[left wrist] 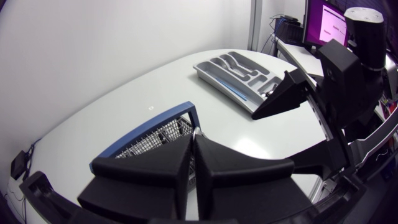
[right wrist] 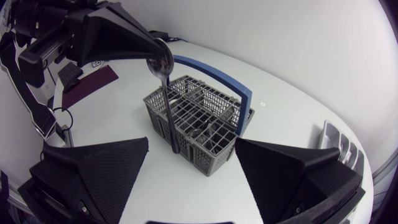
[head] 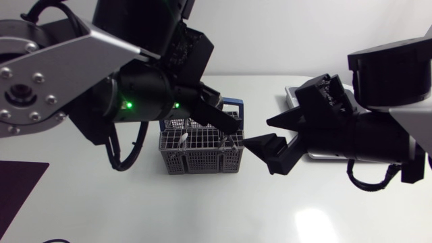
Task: Unload the cutlery basket into the drawer organizer.
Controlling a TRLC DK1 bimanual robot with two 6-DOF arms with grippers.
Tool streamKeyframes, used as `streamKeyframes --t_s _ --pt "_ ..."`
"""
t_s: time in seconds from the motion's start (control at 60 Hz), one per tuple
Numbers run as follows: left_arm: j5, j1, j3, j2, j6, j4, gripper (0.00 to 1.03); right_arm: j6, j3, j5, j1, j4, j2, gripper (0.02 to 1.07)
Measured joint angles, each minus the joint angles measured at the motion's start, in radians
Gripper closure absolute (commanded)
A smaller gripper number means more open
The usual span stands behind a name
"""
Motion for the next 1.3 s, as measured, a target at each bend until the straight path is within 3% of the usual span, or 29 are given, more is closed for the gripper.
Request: streamKeyframes --t_s 0.167,0.317,0.567,0.733,0.883,1.067,1.3 --pt "0.119 0.028 0.006 0.0 -0.047 -0.026 1.0 -0.008 0.039 -0.007 0.042 0.016 0.067 0.16" --pt "0.189 0.042 0.009 0.0 -0.062 -0.037 1.0 -0.023 0.067 -0.008 0.053 0.022 0.129 0.18" --pt "0.22 0.051 0.009 0.0 -0.07 -0.046 1.0 -0.041 0.091 -0.008 0.07 0.039 0.174 0.5" --pt "0.22 0.055 0.009 0.0 -0.069 -0.048 1.0 -0.055 0.093 -0.007 0.094 0.042 0.174 0.78" --pt "0.224 0.055 0.009 0.0 -0.069 -0.048 1.0 -0.068 0.093 -0.008 0.103 0.042 0.174 0.91" --pt "0.224 0.055 0.009 0.0 -0.07 -0.048 1.0 -0.083 0.093 -0.008 0.106 0.042 0.187 1.0" --pt "0.23 0.06 0.009 0.0 -0.07 -0.055 0.99 -0.089 0.093 -0.011 0.11 0.042 0.187 1.01"
